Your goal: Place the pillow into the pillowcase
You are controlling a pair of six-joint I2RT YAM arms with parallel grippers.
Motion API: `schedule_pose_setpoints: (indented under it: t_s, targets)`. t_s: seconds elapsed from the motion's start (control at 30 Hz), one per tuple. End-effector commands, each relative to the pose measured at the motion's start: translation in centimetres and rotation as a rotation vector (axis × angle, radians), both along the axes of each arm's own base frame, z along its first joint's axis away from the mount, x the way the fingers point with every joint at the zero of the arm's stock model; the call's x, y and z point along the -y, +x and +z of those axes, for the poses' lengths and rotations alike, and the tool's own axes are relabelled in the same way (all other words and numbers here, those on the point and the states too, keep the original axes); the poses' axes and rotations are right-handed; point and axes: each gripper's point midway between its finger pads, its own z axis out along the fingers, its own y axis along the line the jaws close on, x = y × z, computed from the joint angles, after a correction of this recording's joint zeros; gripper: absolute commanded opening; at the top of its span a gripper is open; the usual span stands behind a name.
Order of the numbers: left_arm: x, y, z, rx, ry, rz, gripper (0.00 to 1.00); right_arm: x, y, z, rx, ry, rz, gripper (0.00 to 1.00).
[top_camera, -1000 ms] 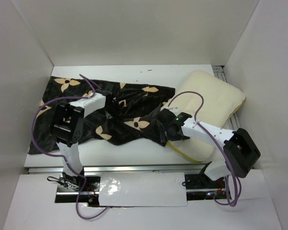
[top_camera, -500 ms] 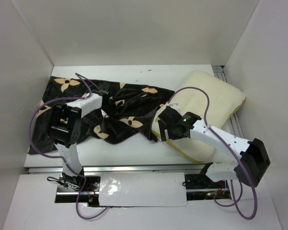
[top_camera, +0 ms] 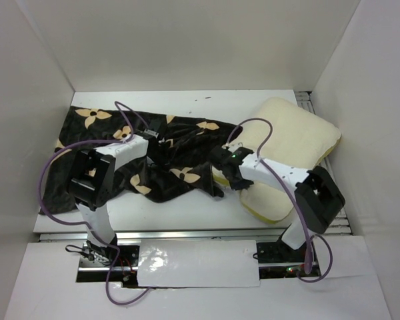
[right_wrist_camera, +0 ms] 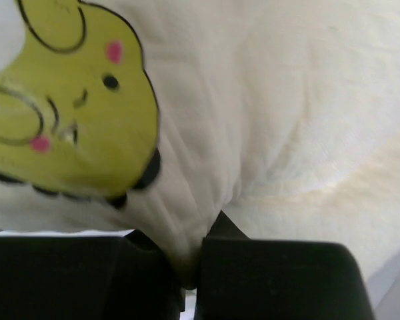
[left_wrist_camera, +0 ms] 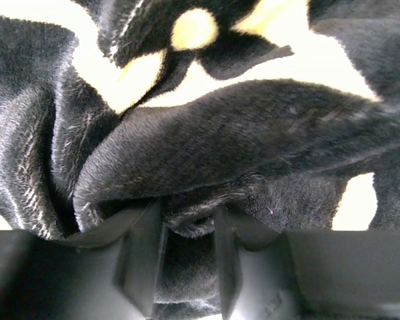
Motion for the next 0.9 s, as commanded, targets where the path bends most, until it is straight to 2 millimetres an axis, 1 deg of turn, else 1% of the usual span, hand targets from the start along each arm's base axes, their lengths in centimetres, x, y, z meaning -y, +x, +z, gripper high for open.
schedule_pose_setpoints:
  t_s: [0.0, 0.03, 0.07, 0.1, 0.13, 0.17, 0.2, 0.23, 0.27, 0.3, 0.33, 0.37, 0.4, 0.43, 0.5, 0.53, 0.57, 0.6, 0.63, 0.67, 0.7, 0.73, 0.77, 0.8, 0.83, 0.87]
  targets:
    - [0.4, -0.5, 0.8, 0.032, -0.001, -0.018, 0.39, 2.6, 2.4, 6.3, 0.202, -0.006, -0.157, 0.00]
    - [0.9, -0.7, 0.8, 0.030, -0.006, -0.017, 0.30, 2.8, 3.3, 8.5, 0.252, 0.028, -0.184, 0.00]
    - [0.8, -0.6, 0.8, 0.034, 0.002, -0.003, 0.19, 2.7, 3.4, 9.9, 0.281, 0.056, -0.180, 0.00]
    - [1.1, -1.1, 0.5, 0.023, 0.003, -0.008, 0.08, 2.6, 3.6, 11.2, 0.299, 0.096, -0.172, 0.00]
    - [1.3, -1.6, 0.2, 0.012, 0.004, -0.008, 0.00, 2.2, 3.9, 13.3, 0.353, 0.158, -0.146, 0.00]
    - [2.0, -2.0, 0.2, 0.008, -0.005, -0.027, 0.00, 1.6, 4.2, 15.0, 0.387, 0.210, -0.123, 0.00]
    - [2.2, -2.4, -0.1, 0.000, -0.002, -0.038, 0.00, 0.7, 4.2, 15.9, 0.387, 0.264, -0.084, 0.00]
    - [3.2, -3.1, 0.3, 0.001, -0.007, -0.056, 0.00, 0.4, 4.7, 17.7, 0.426, 0.304, -0.044, 0.00]
    - [3.5, -3.6, 0.1, -0.009, -0.007, -0.060, 0.00, -0.1, 4.7, 18.3, 0.421, 0.318, -0.011, 0.00]
    - [3.9, -4.1, 0.4, -0.009, -0.007, -0.075, 0.00, -0.9, 4.8, 18.9, 0.418, 0.353, 0.023, 0.00]
    - [5.1, -4.6, 1.1, 0.006, -0.019, -0.100, 0.00, -1.3, 5.0, 19.1, 0.406, 0.350, 0.063, 0.00]
    - [5.4, -5.0, 1.4, 0.011, -0.011, -0.100, 0.00, -2.1, 5.3, 19.9, 0.412, 0.377, 0.100, 0.00]
    - [5.4, -5.7, 1.6, 0.004, 0.004, -0.104, 0.00, -3.4, 4.9, 19.7, 0.377, 0.430, 0.149, 0.00]
    - [6.1, -6.2, 2.4, 0.019, 0.004, -0.118, 0.00, -4.6, 5.3, 19.4, 0.351, 0.445, 0.208, 0.00]
    - [6.5, -6.7, 3.4, 0.026, 0.000, -0.115, 0.00, -6.7, 4.4, 18.3, 0.273, 0.508, 0.289, 0.00]
    - [7.5, -7.3, 4.4, 0.044, -0.027, -0.144, 0.00, -7.6, 4.3, 18.2, 0.270, 0.530, 0.325, 0.00]
    - [7.2, -7.5, 4.7, 0.052, -0.007, -0.129, 0.00, -7.9, 4.0, 16.7, 0.240, 0.529, 0.345, 0.00]
    - [7.4, -7.9, 5.0, 0.049, -0.009, -0.129, 0.00, -8.7, 3.5, 16.0, 0.209, 0.566, 0.381, 0.00]
    - [7.4, -7.9, 5.0, 0.049, -0.009, -0.129, 0.00, -9.2, 3.3, 15.3, 0.187, 0.593, 0.408, 0.00]
    - [7.9, -8.3, 5.3, 0.047, -0.029, -0.145, 0.00, -9.5, 3.3, 13.9, 0.153, 0.600, 0.435, 0.00]
    - [8.0, -8.4, 5.3, 0.041, -0.037, -0.149, 0.00, -10.0, 3.0, 13.2, 0.126, 0.617, 0.457, 0.00]
    - [7.9, -8.6, 5.2, 0.034, -0.032, -0.149, 0.00, -10.4, 2.8, 12.5, 0.095, 0.645, 0.480, 0.00]
    - [7.6, -8.4, 5.3, 0.029, -0.008, -0.133, 0.00, -10.6, 3.0, 12.3, 0.102, 0.649, 0.482, 0.00]
    - [6.9, -8.0, 5.3, 0.040, 0.033, -0.095, 0.01, -9.6, 3.2, 11.2, 0.086, 0.631, 0.458, 0.00]
    - [6.6, -7.8, 5.0, 0.026, 0.066, -0.078, 0.09, -8.9, 3.7, 11.2, 0.101, 0.614, 0.436, 0.00]
    - [6.4, -6.6, 5.9, 0.046, 0.074, -0.057, 0.19, -8.3, 4.0, 10.8, 0.101, 0.602, 0.416, 0.00]
